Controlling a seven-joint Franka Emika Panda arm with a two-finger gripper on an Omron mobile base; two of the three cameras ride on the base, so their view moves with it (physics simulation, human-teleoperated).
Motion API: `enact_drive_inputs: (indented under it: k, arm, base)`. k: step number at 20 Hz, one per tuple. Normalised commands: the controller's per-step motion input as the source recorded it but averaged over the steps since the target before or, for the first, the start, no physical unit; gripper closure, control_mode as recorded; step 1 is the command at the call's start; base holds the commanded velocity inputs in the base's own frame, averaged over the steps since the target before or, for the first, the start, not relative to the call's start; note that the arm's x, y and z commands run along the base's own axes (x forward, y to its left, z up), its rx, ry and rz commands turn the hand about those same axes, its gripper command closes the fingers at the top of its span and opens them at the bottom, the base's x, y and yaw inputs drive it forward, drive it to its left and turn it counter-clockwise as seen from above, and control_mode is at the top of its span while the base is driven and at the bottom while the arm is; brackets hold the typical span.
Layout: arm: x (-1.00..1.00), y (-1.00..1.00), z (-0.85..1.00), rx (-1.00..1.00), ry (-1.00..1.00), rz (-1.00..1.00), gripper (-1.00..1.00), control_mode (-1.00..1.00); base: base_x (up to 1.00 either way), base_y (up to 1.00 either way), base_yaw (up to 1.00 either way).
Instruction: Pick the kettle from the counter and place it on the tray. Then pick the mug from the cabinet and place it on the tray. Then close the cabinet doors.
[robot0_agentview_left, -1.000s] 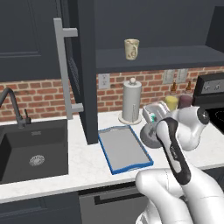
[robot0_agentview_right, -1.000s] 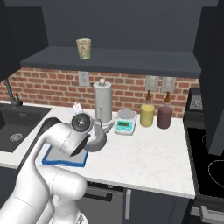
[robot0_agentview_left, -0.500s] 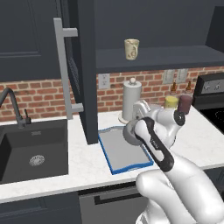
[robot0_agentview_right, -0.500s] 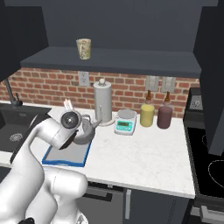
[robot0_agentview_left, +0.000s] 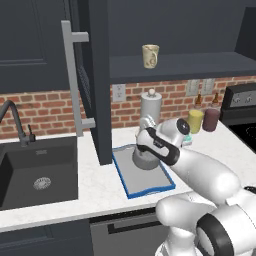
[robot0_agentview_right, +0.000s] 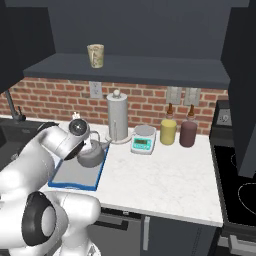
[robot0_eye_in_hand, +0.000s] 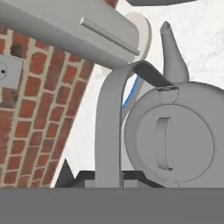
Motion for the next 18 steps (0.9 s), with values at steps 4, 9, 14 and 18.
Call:
enact_drive_inputs:
  k: [4, 9, 14, 18]
  arm:
    - [0.41, 0.13, -0.22, 0.03, -0.01, 0.0, 1.0, -1.0]
    - [0.28, 0.2, -0.27, 0.0, -0.05, 0.0, 1.0, -1.0]
    - [0.2, 0.24, -0.1, 0.0, -0.18, 0.0, 1.0, -1.0]
    - [0.04, 0.26, 0.0, 0.0, -0.16, 0.0, 1.0, -1.0]
  base:
    - [0.0, 0.0, 0.0]
    - [0.0, 0.0, 0.0]
    - [0.0, 0.0, 0.0]
    - [0.0, 0.0, 0.0]
